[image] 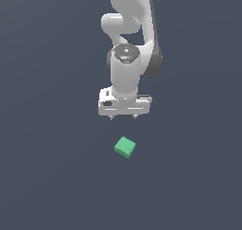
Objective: Pick up the object and move it to a goal position.
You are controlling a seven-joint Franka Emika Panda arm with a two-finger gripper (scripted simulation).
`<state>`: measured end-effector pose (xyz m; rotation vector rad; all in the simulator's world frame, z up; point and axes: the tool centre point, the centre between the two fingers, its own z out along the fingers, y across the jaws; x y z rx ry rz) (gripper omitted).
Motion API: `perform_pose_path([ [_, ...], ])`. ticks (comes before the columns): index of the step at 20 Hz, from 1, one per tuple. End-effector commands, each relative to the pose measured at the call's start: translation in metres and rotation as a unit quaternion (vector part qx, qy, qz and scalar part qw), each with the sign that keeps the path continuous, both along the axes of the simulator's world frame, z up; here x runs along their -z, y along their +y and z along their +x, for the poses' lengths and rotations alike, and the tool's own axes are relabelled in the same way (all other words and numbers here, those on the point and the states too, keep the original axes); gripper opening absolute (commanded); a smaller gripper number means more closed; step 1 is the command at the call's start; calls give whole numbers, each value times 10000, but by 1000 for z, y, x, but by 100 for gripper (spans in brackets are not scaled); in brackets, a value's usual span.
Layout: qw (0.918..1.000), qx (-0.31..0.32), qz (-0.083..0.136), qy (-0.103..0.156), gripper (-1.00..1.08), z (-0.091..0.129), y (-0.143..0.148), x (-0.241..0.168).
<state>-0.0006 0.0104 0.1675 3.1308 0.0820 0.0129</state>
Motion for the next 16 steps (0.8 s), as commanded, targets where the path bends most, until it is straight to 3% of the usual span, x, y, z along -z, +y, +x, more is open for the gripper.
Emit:
perform_pose_path([
  [1,10000,-24,9,4,100,-1,0,1],
  [8,9999,102,11,3,100,3,1,3],
  [16,9978,669,34,9,100,19,2,16],
])
